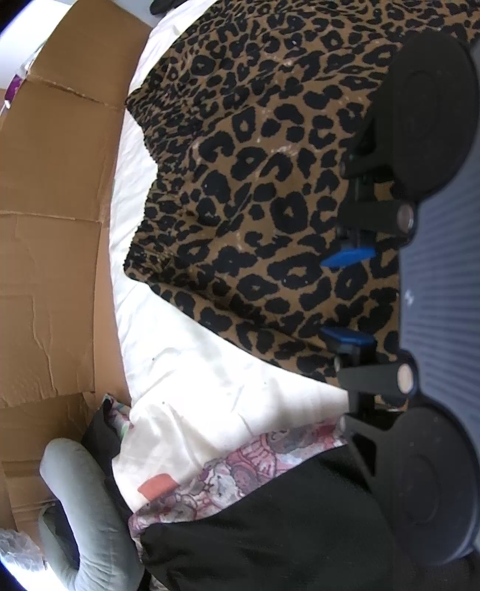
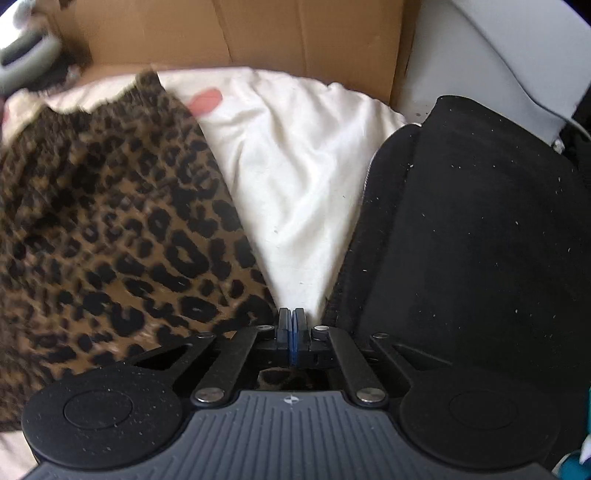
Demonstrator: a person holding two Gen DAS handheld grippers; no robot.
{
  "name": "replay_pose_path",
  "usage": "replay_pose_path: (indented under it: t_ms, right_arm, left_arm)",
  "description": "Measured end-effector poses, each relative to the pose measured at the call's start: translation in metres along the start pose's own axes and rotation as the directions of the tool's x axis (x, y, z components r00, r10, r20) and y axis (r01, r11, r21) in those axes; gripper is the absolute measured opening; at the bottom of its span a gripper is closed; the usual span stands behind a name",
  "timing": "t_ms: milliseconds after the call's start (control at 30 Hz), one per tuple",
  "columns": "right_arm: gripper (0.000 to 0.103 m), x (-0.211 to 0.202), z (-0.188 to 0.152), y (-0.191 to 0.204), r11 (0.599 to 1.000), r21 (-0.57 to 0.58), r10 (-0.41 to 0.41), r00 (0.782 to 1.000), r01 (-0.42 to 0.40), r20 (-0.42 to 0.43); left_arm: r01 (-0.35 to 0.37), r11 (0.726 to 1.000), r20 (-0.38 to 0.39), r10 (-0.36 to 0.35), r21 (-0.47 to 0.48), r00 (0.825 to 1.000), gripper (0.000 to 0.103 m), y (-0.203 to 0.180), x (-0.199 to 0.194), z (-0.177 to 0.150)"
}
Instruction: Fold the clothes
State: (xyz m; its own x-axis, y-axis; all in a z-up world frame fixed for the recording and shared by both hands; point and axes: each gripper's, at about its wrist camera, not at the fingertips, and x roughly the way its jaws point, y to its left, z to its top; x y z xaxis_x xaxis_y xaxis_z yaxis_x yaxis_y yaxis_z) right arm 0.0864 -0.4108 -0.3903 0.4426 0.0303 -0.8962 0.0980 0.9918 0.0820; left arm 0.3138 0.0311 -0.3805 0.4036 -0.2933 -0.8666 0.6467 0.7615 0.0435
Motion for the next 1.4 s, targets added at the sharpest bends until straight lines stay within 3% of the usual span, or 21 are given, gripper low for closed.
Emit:
replay_pose_path:
  t_ms: [100,200,233,367,400,433,500,533,700,967,1167,1400]
  right_arm:
    - [0.005,-0.009,0.001,0.0,0.999,0.036,0.024,0.999,-0.025,0.028]
    - [0.042,-0.006,0.002,0.006,0.999,0.021,0.036,0.998,-0.037,0.041]
    - [0.043,-0.006,0.002,0.008,0.999,0.016,0.041,0.998,-0.041,0.046]
    - [0.041,0.004,0.008,0.011,0.998,0.02,0.055,0.997,-0.056,0.047]
    - [0.036,0.007,0.009,0.011,0.998,0.023,0.056,0.998,-0.057,0.042]
    - [0.025,0.011,0.01,0.011,0.998,0.025,0.054,0.998,-0.055,0.033]
    - [0.014,0.017,0.011,0.012,0.998,0.019,0.057,0.998,-0.058,0.025]
    - [0.0,0.017,0.012,0.012,0.998,0.009,0.055,0.998,-0.056,0.027]
    - [0.0,0.012,0.015,0.014,0.999,-0.034,0.027,0.999,-0.026,0.019]
    - [0.0,0.018,0.022,0.01,0.998,0.047,-0.038,0.999,0.038,-0.006]
    - [0.003,0.007,0.026,0.014,0.997,0.03,-0.07,0.997,0.07,-0.017]
    - [0.006,-0.006,0.039,0.025,0.999,0.037,0.002,0.998,-0.004,0.061]
  left_arm:
    - [0.0,1.0,0.0,0.0,-0.004,1.0,0.039,0.0,-0.001,0.0]
    - [-0.003,1.0,0.0,0.003,-0.007,1.0,0.039,0.0,-0.001,0.001]
    - [-0.004,1.0,0.0,0.004,-0.004,1.0,0.039,-0.001,-0.001,0.001]
    - [-0.011,1.0,0.004,0.011,-0.002,1.0,0.039,0.0,-0.002,0.002]
    - [-0.012,1.0,0.003,0.012,-0.005,1.0,0.039,0.001,-0.001,0.002]
    - [-0.013,1.0,0.002,0.013,-0.009,1.0,0.039,0.002,-0.001,0.002]
    - [-0.011,1.0,0.004,0.011,-0.007,1.0,0.039,0.001,0.0,0.003]
    - [-0.01,1.0,0.005,0.01,-0.004,1.0,0.039,0.0,0.0,0.003]
    - [-0.005,1.0,0.015,0.005,0.003,1.0,0.039,-0.002,0.001,0.006]
    - [0.002,1.0,0.05,-0.002,0.005,0.999,0.039,-0.003,0.002,0.019]
    - [0.021,1.0,0.078,-0.022,0.018,0.997,0.039,-0.009,0.005,0.031]
    - [0.049,0.998,0.099,-0.053,0.04,0.994,0.038,-0.016,0.014,0.044]
